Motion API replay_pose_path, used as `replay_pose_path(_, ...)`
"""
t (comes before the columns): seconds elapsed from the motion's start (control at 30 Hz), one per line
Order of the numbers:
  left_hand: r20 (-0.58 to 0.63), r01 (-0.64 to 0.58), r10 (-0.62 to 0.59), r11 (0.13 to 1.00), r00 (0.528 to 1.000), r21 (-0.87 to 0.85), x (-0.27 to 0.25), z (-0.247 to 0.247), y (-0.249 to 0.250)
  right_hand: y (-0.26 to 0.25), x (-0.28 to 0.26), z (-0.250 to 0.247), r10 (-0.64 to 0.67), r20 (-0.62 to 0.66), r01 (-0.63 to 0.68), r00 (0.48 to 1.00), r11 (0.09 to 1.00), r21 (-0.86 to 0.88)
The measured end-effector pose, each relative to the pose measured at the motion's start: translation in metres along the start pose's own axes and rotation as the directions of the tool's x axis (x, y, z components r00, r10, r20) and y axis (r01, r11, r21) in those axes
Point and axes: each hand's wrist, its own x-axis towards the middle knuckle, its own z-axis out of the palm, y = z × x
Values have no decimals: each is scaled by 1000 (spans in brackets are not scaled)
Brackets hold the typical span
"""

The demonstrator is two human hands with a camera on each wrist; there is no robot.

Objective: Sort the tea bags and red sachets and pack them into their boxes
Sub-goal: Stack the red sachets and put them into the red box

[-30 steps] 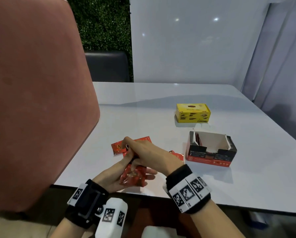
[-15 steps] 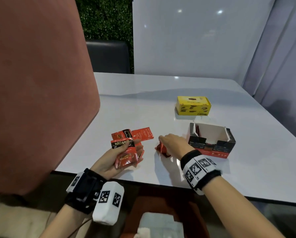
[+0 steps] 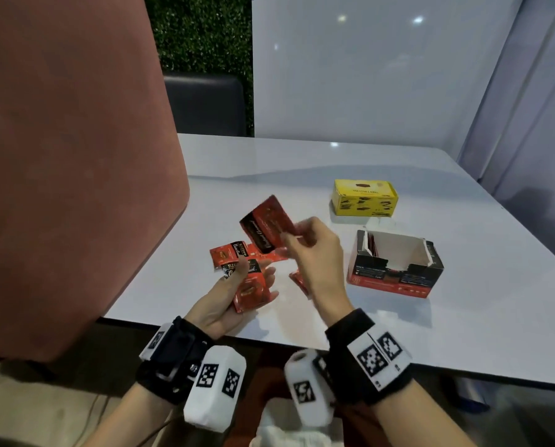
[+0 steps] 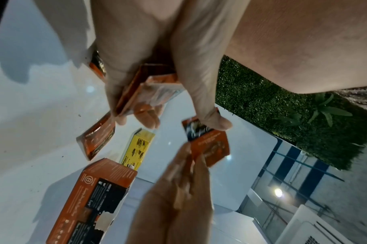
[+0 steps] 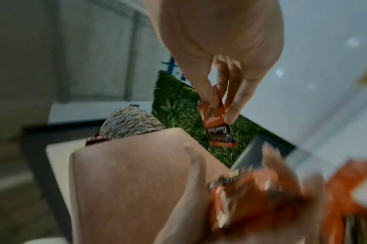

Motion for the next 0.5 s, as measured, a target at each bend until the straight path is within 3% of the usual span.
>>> replay_pose_path(0.07,-26,-60,59,998,998,-28,0,5,0,9,-15,9,264,105,-284,959,887,364)
replay_pose_path(0.1,-29,-75,74,996,997,-40,-1,7,0,15,-21,12,331,167,-370,929,803,467)
replay_pose_path(0.13,-35,-82,80,995,996,-54,-2,8,2,20,-28,14,357,214,-416,909,781,466)
replay_pose_path(0.23,-73,-118,114,992,991,-44,-4,8,5,28,-40,16,366,335,-443,868,876,192)
replay_pose_path(0.33,-76,-150,147,988,986,-33,-4,10,5,27,-39,17,392,423,-422,817,906,-26)
replay_pose_path(0.37,-72,-154,152,988,986,-32,-4,10,5,24,-38,16,385,486,-381,785,918,-112)
replay_pose_path(0.47,-47,-137,133,987,990,-83,-5,8,8,8,-27,6,426,679,-212,598,901,-378)
replay_pose_path(0.5,-35,-128,125,984,992,-122,-6,5,11,4,-19,2,460,663,-164,590,873,-459)
